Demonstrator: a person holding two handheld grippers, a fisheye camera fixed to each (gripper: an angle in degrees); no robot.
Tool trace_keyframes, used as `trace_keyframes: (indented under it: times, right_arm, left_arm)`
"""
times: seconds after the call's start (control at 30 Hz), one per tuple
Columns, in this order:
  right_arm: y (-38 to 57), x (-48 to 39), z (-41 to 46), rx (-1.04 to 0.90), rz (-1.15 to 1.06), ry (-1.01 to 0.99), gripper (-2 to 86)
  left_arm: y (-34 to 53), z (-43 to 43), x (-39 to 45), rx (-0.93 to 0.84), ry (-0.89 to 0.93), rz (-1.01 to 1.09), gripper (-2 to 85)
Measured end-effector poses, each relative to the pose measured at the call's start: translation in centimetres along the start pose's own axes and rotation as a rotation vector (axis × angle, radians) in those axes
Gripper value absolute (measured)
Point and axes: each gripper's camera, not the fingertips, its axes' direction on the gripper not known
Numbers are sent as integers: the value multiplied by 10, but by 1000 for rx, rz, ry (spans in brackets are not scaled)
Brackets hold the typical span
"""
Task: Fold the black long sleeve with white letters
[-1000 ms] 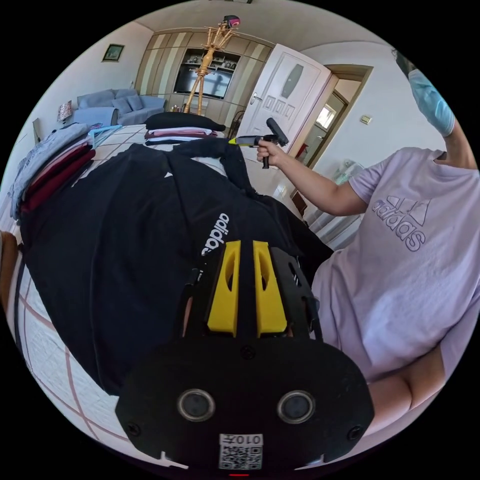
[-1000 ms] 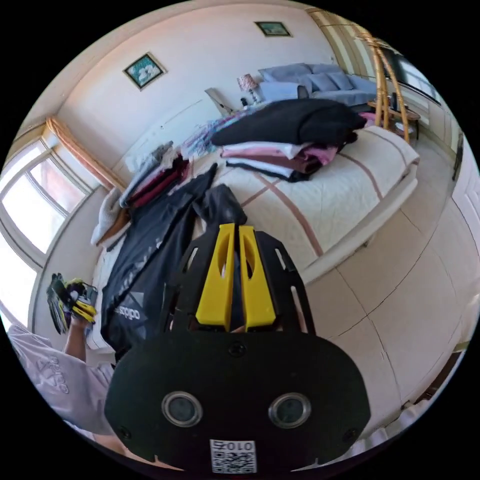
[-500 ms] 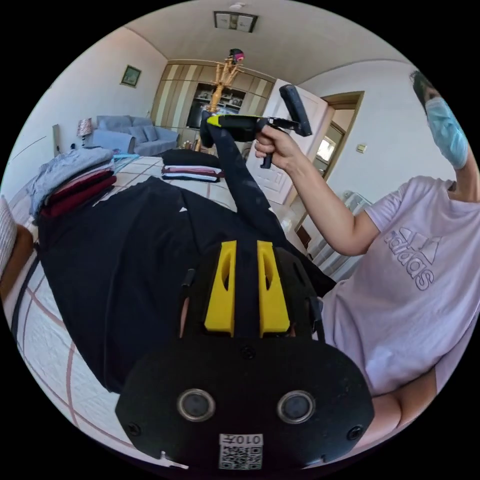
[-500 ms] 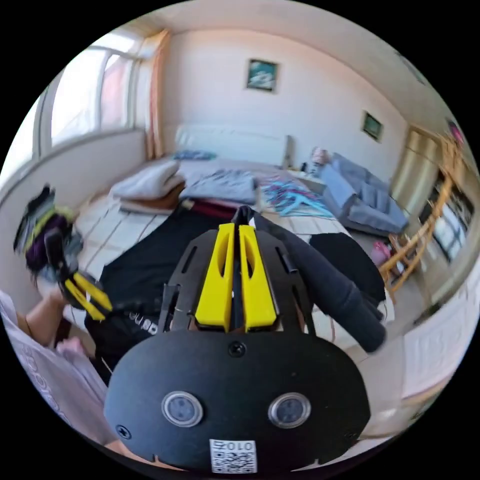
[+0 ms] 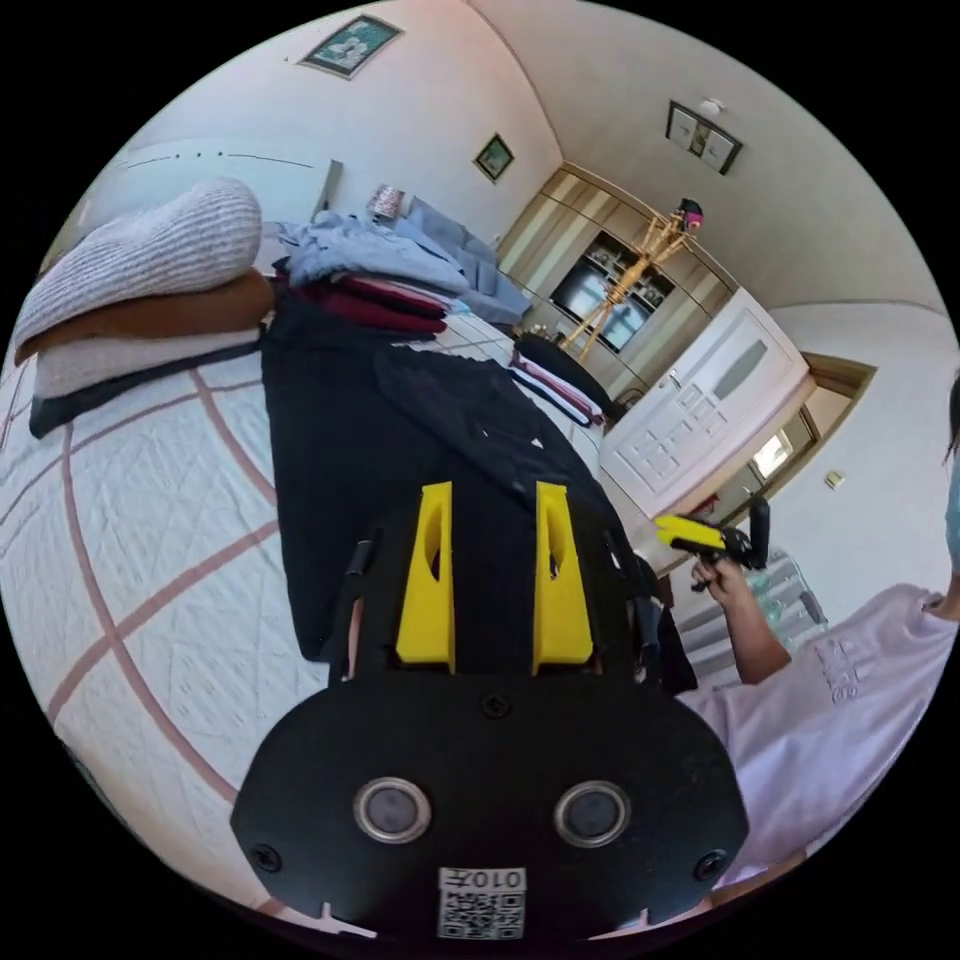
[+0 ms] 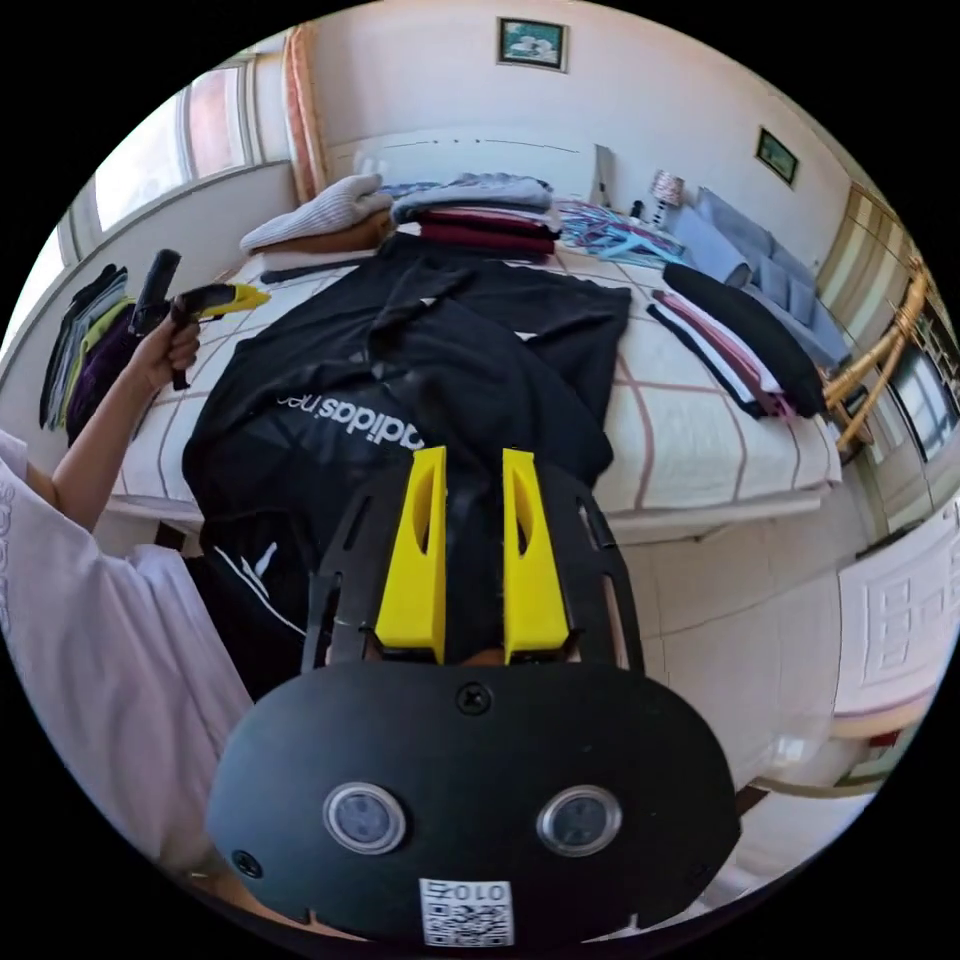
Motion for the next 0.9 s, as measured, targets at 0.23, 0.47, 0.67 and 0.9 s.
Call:
trace_keyframes:
  times: [0.23, 0.47, 0.67, 0.9]
  right_arm:
    - [30, -29, 7, -15, 74, 134, 88]
    - [23, -56, 6, 18, 77, 106, 88]
    - [18, -62, 16, -32, 68, 144, 95]
    - [15, -81, 28, -65, 14, 139, 117]
  left_arm:
    - [-111, 112, 24, -101, -165, 71, 132]
    - [-178, 245, 14, -295, -375, -17, 120]
    - [-173, 275, -10, -335, -551, -35, 40]
    - [-158, 173, -25, 6, -178, 8, 2]
